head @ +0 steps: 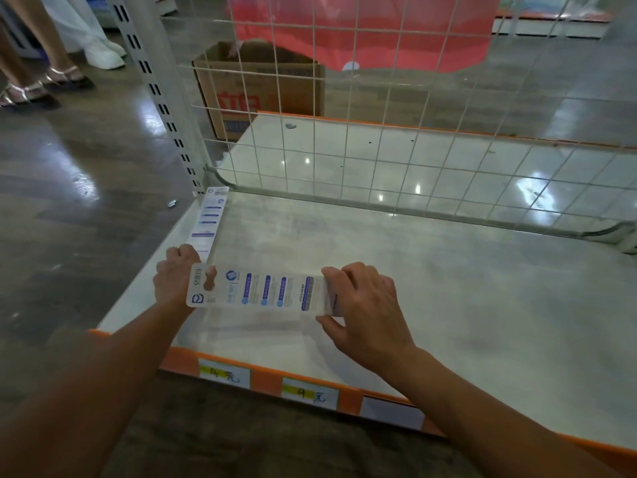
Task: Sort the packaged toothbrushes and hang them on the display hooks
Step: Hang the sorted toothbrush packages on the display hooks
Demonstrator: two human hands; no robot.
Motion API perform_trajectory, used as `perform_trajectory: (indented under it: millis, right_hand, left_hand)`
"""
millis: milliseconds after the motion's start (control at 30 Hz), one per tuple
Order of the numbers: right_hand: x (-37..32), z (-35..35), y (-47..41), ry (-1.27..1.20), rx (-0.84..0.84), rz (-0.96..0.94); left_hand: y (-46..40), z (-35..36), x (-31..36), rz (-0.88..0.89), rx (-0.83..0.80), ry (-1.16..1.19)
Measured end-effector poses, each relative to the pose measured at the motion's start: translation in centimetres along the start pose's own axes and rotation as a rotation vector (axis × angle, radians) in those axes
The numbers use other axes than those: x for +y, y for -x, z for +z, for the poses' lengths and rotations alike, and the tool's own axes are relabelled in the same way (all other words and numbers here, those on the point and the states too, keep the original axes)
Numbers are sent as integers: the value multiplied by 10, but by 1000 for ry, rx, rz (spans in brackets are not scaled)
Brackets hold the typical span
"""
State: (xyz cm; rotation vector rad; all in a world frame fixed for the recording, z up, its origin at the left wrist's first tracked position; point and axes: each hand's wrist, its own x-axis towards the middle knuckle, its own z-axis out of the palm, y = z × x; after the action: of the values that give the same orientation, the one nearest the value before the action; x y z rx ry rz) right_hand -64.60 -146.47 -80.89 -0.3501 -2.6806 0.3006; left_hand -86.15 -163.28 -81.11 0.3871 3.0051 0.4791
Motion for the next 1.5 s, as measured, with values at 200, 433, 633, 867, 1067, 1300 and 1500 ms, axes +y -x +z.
perform_trajectory:
  millis: [200,433,633,867,1067,1300,1500]
  right_hand:
    - [-2,-1,0,-24,8,37]
    - [-11,-20,-3,-236,-159,281]
    - [-17,-45,-7,-434,-155,509]
    - [-22,-88,-10,-597,-18,574]
    - [-33,-139,-19,-726,49,601]
    - [-67,-243,-27,-1163,-58,690]
    - [-87,-337,-39,-1801,-395,1037]
  left_hand:
    - [14,-4,5,-32,-29,119]
    - [35,-10,36,-206,-165,446]
    - [75,-36,69,-295,-506,1075]
    - [112,-79,97,-91,-714,1334]
    - [135,-117,117,36,-691,1390]
    - [181,-190,137,62,-725,1297]
    - [223,-270,158,34,-732,1254]
